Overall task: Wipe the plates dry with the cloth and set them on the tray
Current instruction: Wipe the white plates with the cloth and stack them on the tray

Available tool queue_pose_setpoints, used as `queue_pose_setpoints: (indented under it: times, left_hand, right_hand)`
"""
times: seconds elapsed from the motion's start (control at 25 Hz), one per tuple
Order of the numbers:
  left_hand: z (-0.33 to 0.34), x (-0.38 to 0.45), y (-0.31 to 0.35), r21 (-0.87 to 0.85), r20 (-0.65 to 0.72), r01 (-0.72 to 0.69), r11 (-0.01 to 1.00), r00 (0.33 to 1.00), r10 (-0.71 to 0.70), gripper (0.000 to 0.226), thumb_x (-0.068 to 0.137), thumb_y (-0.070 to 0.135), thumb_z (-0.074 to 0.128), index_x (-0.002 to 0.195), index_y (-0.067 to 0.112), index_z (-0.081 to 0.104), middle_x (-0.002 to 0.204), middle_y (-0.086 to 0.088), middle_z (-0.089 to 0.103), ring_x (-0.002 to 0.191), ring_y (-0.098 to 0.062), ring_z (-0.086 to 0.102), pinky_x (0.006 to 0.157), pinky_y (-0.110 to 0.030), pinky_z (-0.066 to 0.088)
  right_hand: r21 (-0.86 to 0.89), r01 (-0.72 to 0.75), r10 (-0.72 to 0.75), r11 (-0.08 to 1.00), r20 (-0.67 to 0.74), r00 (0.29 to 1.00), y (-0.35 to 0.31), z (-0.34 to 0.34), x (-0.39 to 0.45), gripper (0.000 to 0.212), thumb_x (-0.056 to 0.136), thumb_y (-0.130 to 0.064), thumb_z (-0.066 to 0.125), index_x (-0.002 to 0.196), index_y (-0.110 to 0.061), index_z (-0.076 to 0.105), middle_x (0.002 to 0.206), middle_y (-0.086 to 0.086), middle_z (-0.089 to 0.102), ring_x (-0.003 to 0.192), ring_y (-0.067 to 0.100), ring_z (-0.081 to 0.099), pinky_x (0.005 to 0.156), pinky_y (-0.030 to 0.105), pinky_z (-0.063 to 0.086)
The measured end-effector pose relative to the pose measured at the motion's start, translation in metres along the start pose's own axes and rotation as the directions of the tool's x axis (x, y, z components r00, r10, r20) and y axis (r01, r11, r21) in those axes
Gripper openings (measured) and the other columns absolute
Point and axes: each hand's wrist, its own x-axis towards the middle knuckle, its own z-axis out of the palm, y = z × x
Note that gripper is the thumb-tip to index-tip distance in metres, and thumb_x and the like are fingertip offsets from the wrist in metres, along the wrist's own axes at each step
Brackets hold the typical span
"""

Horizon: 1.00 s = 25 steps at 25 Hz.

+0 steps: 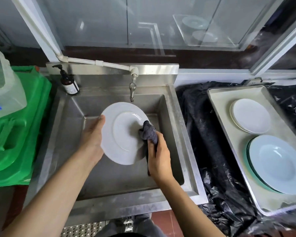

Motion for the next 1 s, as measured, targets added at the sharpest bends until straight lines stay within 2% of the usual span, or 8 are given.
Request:
queue_pose_setpoints:
  times: [0.08, 0.2, 0.32, 0.4, 0.52, 0.6, 0.8, 1.0]
  left_hand:
    - [0.006, -0.003, -0.016, 0.049, 0.012, 0.032, 0.998, 0.999, -0.032, 0.013, 0.096, 0.038, 0.065, 0.096, 0.025, 0.069, 0.118, -0.002, 0.071, 0.118, -0.026, 0.064, 0.106, -0.048, 0.048]
    - [0.014, 0.000, -0.034, 0.098, 0.028, 0.022, 0.995, 0.999, -0.025, 0.013, 0.096, 0.039, 0.065, 0.101, 0.027, 0.069, 0.118, -0.001, 0.071, 0.118, -0.026, 0.064, 0.106, -0.047, 0.049]
    - [0.021, 0.003, -0.043, 0.138, 0.043, -0.007, 0.990, 0.999, 0.002, 0.022, 0.097, 0.038, 0.063, 0.115, 0.027, 0.068, 0.122, -0.001, 0.070, 0.120, -0.026, 0.063, 0.108, -0.049, 0.047]
    - [0.027, 0.003, -0.049, 0.166, 0.042, -0.018, 0.986, 0.999, 0.011, 0.026, 0.098, 0.038, 0.062, 0.121, 0.026, 0.066, 0.126, -0.003, 0.068, 0.119, -0.026, 0.063, 0.108, -0.050, 0.046]
    - [0.033, 0.003, -0.058, 0.194, 0.036, -0.021, 0.981, 0.999, 0.014, 0.024, 0.099, 0.036, 0.061, 0.120, 0.026, 0.066, 0.129, -0.003, 0.067, 0.120, -0.027, 0.062, 0.108, -0.051, 0.046]
    - [0.036, 0.003, -0.063, 0.222, 0.045, -0.023, 0.975, 0.999, 0.013, 0.032, 0.099, 0.037, 0.061, 0.126, 0.021, 0.066, 0.130, -0.003, 0.067, 0.121, -0.027, 0.061, 0.109, -0.052, 0.045]
    - [0.047, -0.002, -0.072, 0.273, 0.028, -0.045, 0.961, 0.999, 0.038, 0.032, 0.098, 0.040, 0.061, 0.125, 0.024, 0.066, 0.128, -0.001, 0.067, 0.122, -0.026, 0.060, 0.108, -0.053, 0.045]
    - [0.055, -0.006, -0.071, 0.264, 0.041, -0.072, 0.962, 0.997, 0.063, 0.027, 0.099, 0.039, 0.060, 0.120, 0.025, 0.069, 0.122, -0.001, 0.069, 0.120, -0.027, 0.061, 0.107, -0.052, 0.046]
  right_hand:
    - [-0.034, -0.127, 0.125, 0.991, -0.053, 0.991, 0.017, -0.018, 0.006, 0.015, 0.108, -0.039, 0.043, 0.120, -0.045, 0.049, 0.105, -0.015, 0.068, 0.091, 0.006, 0.063, 0.070, 0.020, 0.042]
    - [-0.201, -0.220, 0.196, 0.955, -0.134, 0.971, 0.044, -0.051, 0.014, 0.017, 0.110, -0.029, 0.043, 0.125, -0.022, 0.046, 0.104, 0.001, 0.067, 0.093, 0.028, 0.064, 0.069, 0.033, 0.038]
    - [-0.483, -0.114, 0.050, 0.868, -0.144, 0.988, 0.076, -0.084, 0.018, 0.027, 0.108, -0.017, 0.047, 0.133, -0.010, 0.055, 0.124, 0.010, 0.066, 0.112, 0.032, 0.061, 0.095, 0.044, 0.047]
    - [-0.674, -0.071, 0.027, 0.735, -0.076, 0.997, 0.100, -0.096, 0.013, 0.035, 0.105, -0.011, 0.051, 0.140, -0.012, 0.057, 0.145, 0.009, 0.057, 0.136, 0.031, 0.051, 0.117, 0.049, 0.033]
    - [-0.857, -0.098, 0.271, 0.505, 0.049, 0.961, 0.140, -0.096, -0.013, 0.053, 0.104, -0.012, 0.042, 0.155, -0.029, 0.041, 0.168, 0.002, 0.026, 0.158, 0.018, 0.016, 0.128, 0.047, 0.003]
    - [-0.885, -0.092, 0.359, 0.456, 0.088, 0.929, 0.161, -0.095, -0.030, 0.063, 0.102, -0.012, 0.041, 0.159, -0.034, 0.030, 0.172, 0.000, 0.013, 0.159, 0.018, 0.004, 0.128, 0.049, 0.000]
    - [-0.871, -0.051, 0.278, 0.489, 0.100, 0.955, 0.171, -0.100, -0.029, 0.063, 0.094, -0.019, 0.056, 0.155, -0.029, 0.042, 0.168, 0.006, 0.028, 0.158, 0.023, 0.016, 0.127, 0.051, 0.003]
    - [-0.875, 0.020, 0.275, 0.485, 0.174, 0.946, 0.173, -0.121, -0.028, 0.060, 0.102, -0.011, 0.044, 0.157, -0.034, 0.037, 0.171, 0.001, 0.020, 0.159, 0.017, 0.008, 0.128, 0.044, -0.001]
